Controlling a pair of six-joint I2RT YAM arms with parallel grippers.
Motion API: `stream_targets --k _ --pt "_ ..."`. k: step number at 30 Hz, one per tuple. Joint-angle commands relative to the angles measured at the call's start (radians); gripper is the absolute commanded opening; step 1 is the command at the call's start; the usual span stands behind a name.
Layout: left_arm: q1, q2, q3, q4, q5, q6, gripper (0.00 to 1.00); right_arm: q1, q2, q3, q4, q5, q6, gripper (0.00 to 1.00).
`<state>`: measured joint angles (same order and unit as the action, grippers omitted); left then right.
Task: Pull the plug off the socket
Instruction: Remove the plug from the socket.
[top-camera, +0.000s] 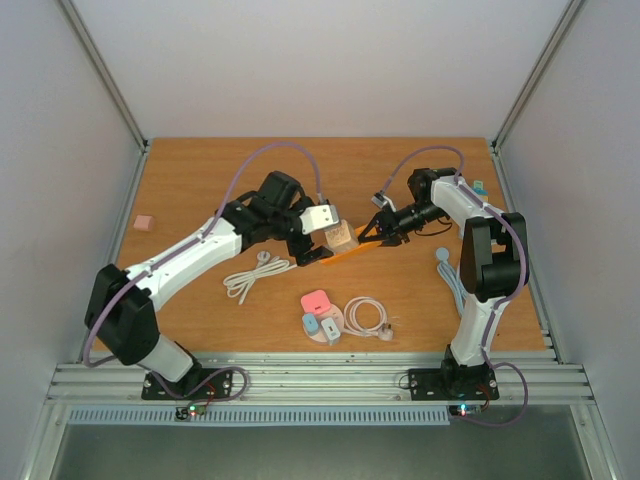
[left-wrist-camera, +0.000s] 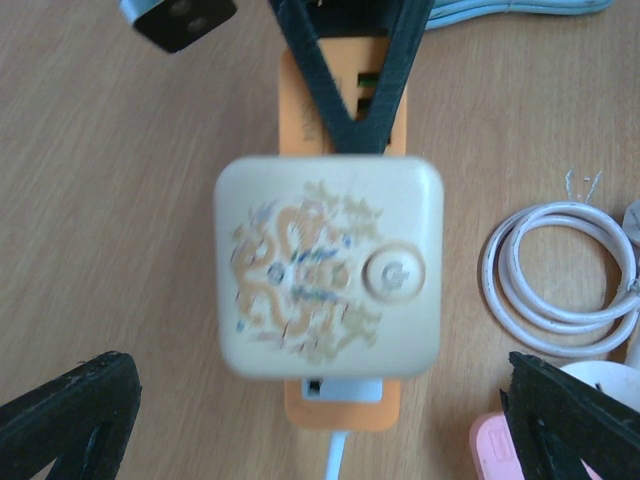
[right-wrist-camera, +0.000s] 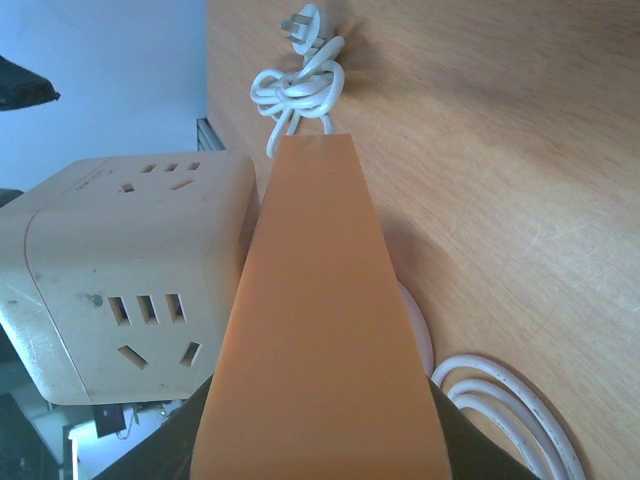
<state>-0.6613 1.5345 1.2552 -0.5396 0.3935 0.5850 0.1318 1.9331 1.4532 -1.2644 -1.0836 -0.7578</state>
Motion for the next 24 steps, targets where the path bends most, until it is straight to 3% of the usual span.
stream_targets --k 1,15,24 --pt "-0.018 0.052 0.080 -0.007 -0.001 0.013 0.99 -0.006 -0.008 0.004 -0.006 -0.043 -0.002 0.01" --pt "-0.046 0.134 0.146 -0.045 0.040 -0.008 0.84 -0.006 0.004 0.007 -0.012 -0.046 -0.005 0.01" --pt "-0.046 0.141 0.149 -0.046 0.037 -0.016 0.64 -0.006 0.002 0.009 -0.015 -0.045 -0.009 0.01"
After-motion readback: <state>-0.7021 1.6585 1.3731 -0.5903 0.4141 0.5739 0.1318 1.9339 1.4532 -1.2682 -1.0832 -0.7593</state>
